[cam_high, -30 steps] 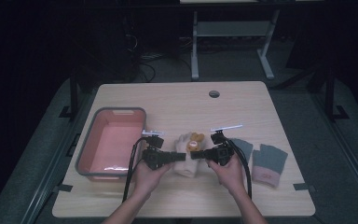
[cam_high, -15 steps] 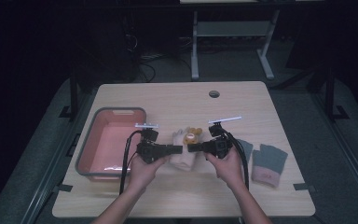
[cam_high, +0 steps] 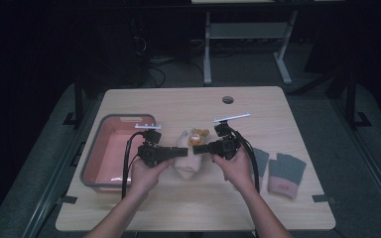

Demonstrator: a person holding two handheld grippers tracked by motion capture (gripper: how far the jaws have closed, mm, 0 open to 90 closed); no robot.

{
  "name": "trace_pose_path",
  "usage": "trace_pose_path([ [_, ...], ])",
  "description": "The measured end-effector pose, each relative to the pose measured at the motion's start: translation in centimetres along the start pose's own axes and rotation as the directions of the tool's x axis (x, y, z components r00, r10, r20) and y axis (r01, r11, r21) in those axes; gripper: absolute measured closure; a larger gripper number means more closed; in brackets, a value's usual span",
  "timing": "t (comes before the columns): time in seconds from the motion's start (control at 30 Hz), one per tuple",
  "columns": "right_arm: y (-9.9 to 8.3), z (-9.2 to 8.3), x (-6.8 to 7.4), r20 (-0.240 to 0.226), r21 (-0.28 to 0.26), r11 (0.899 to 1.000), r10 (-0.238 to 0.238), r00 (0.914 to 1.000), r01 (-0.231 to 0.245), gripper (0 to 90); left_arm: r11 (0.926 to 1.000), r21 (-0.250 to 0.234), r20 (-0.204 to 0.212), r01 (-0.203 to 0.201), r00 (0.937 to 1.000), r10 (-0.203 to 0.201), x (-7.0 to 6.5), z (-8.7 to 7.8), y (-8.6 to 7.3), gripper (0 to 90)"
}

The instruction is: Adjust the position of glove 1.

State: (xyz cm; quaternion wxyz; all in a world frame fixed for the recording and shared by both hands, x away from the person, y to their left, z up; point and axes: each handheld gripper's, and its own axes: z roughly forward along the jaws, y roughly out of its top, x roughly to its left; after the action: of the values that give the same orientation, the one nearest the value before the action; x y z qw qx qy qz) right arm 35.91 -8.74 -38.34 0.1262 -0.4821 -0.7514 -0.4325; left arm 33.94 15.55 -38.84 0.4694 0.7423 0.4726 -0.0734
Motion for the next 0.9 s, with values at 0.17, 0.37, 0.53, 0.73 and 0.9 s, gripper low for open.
trace_pose_path([
  [0.17,-1.6,1.6,-1.7,-0.004,0.037,0.997,0.064,0.9980,-0.063,79.1,0.9986,0.053,-0.037,-0.001,0.9993,0.003,0.4,1.2,-1.4,73.3],
  [0.37,-4.0,3.1,-2.9,0.006,0.064,0.991,0.114,0.9935,-0.114,73.4,0.9934,0.111,-0.083,0.029,0.9964,-0.020,1.3,2.4,-3.5,73.1],
  [0.53,-5.3,3.7,-3.6,0.016,0.070,0.985,0.155,0.9877,-0.156,63.7,0.9897,0.141,-0.142,0.028,0.9898,-0.008,1.4,2.7,-4.5,71.8],
  [0.73,-6.4,3.7,-4.3,0.028,0.050,0.977,0.206,0.9781,-0.207,55.3,0.9865,0.164,-0.190,-0.001,0.9812,0.033,0.7,3.5,-5.4,70.0],
  [0.9,-7.2,3.7,-4.8,0.019,0.039,0.966,0.256,0.9666,-0.256,53.9,0.9879,0.155,-0.195,-0.001,0.9803,0.032,0.5,3.7,-6.2,70.3],
])
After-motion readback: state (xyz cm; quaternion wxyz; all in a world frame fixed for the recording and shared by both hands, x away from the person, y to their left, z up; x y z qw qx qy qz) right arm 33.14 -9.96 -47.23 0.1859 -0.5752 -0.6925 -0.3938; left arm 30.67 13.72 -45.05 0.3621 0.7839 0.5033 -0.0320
